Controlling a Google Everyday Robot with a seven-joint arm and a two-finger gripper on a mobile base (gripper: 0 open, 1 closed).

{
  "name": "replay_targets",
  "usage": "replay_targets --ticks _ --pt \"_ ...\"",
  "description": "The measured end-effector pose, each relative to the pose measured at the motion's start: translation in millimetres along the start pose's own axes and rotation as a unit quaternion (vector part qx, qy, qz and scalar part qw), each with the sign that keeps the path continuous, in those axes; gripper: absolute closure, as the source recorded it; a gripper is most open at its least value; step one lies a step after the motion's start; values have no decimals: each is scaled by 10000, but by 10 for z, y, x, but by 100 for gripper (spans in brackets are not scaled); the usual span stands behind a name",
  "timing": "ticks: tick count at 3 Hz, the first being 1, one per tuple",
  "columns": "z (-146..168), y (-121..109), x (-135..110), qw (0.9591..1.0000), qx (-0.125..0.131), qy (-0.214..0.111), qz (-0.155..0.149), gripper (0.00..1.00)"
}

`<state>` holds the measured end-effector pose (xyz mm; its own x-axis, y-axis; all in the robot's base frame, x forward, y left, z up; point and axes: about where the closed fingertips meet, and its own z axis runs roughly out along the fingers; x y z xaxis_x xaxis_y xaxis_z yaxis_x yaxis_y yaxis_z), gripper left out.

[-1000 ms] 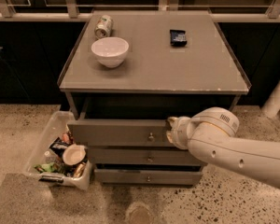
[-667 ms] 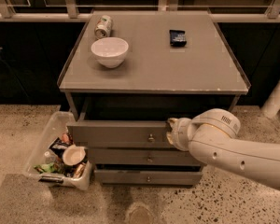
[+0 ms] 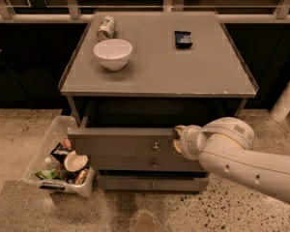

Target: Open top drawer

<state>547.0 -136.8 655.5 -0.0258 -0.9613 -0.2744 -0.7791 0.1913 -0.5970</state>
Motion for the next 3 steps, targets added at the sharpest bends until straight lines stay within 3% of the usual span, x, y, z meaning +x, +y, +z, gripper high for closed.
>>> replay_targets --ticks 3 --pt "-88 84 38 10000 -28 4 22 100"
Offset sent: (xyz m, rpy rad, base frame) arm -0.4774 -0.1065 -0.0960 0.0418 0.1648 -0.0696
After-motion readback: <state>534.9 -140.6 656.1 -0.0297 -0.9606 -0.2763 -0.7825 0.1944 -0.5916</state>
